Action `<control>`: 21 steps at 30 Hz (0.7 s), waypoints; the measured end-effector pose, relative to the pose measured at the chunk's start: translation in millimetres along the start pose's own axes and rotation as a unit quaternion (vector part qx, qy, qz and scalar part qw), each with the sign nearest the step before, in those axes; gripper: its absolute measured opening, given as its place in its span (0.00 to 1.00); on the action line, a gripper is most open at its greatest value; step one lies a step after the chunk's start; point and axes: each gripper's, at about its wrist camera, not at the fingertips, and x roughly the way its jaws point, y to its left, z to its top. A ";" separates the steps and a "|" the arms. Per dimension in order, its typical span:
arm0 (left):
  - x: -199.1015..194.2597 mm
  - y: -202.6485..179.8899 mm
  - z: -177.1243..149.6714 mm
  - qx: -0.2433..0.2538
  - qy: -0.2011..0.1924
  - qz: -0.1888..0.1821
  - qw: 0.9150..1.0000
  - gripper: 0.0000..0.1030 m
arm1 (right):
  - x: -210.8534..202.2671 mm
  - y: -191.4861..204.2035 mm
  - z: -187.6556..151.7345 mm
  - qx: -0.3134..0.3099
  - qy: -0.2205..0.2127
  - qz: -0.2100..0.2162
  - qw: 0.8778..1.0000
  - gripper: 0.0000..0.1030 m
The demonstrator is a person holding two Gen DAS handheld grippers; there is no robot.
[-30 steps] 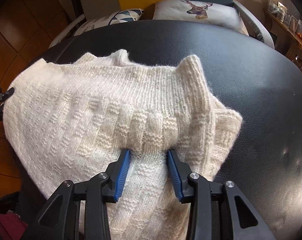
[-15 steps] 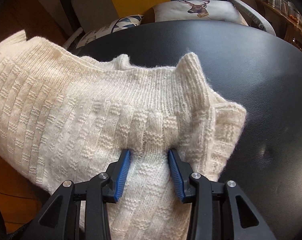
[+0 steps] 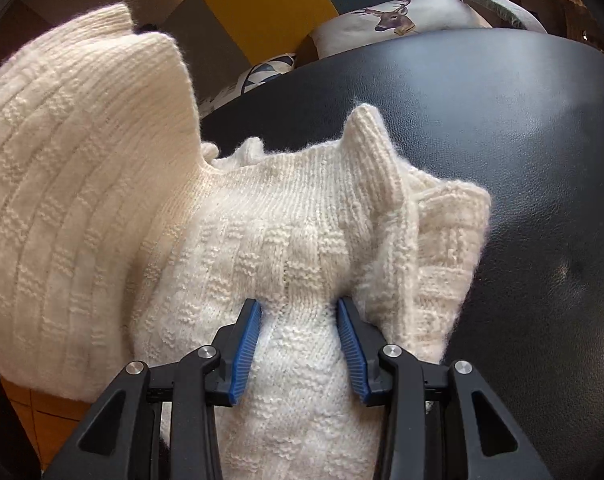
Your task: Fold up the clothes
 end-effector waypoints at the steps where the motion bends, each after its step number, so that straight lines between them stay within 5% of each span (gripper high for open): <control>1: 8.3 -3.1 -2.6 0.000 0.008 0.001 1.000 0.14 | -0.9 -2.3 -0.8 0.005 -0.004 0.008 1.000 0.40; 13: 116.3 1.2 -48.3 0.003 0.112 0.052 0.992 0.14 | -20.6 -18.5 -14.5 0.033 -0.036 0.078 0.996 0.35; 21: 130.6 12.7 -58.9 -0.013 0.131 0.076 0.988 0.15 | -72.9 -46.1 -44.3 0.073 -0.096 0.081 0.989 0.36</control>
